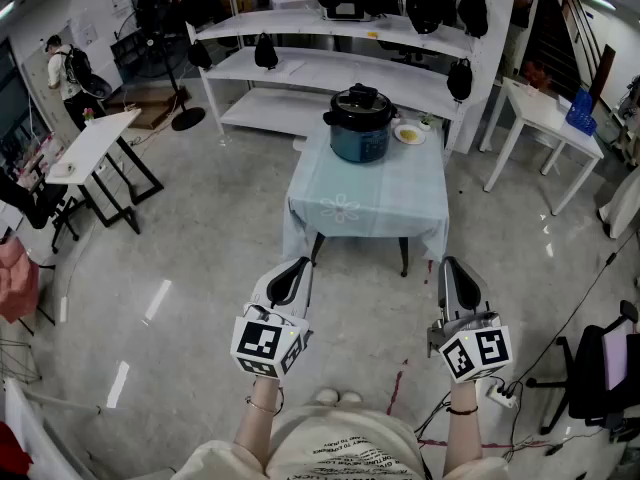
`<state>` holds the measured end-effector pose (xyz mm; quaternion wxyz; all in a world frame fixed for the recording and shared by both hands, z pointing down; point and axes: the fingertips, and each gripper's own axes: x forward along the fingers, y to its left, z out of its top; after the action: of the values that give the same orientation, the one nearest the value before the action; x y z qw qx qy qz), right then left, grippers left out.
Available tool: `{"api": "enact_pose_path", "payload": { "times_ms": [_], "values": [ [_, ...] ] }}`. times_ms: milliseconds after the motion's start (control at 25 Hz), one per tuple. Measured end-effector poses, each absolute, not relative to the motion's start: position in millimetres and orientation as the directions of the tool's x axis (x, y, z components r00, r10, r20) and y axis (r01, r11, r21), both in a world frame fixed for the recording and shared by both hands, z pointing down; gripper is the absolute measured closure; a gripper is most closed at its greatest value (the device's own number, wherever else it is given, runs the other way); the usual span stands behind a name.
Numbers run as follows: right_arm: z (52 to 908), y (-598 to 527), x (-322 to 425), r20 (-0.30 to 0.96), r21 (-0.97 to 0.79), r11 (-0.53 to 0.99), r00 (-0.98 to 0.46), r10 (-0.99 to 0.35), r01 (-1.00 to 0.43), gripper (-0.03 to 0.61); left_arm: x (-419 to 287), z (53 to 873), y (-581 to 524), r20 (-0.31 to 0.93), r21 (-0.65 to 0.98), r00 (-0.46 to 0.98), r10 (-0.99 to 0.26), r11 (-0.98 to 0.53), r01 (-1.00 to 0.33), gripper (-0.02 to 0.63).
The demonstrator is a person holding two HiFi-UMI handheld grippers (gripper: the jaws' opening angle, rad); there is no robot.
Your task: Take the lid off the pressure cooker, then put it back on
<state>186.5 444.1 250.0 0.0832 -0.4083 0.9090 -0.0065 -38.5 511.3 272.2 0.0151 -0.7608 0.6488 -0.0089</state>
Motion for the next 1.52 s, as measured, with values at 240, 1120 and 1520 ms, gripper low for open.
{"api": "enact_pose_path", "payload": {
  "times_ms": [240,1120,1520],
  "values": [
    [246.6,448.2,182.4,-0.162,-0.029,0.702,-0.69,-0.706,-0.712,0.574,-31.4,271.7,510.6,0.0,-0.038,0.172,-0.985,-0.172,-0.984,0.586],
    [264.9,448.6,208.9,-0.174,-0.076,0.743,-0.725,-0.666,-0.664,0.282,-11.8,267.9,526.0,-0.059,-0.048,0.124,-0.991,-0.121,-0.991,0.33],
    [269.8,426.7,208.5,-0.16,-0.084,0.757,-0.741,-0.652,-0.648,0.284,-14.8,274.7,500.3,-0.035,-0.043,0.145,-0.989,-0.144,-0.989,0.33]
  ]
}}
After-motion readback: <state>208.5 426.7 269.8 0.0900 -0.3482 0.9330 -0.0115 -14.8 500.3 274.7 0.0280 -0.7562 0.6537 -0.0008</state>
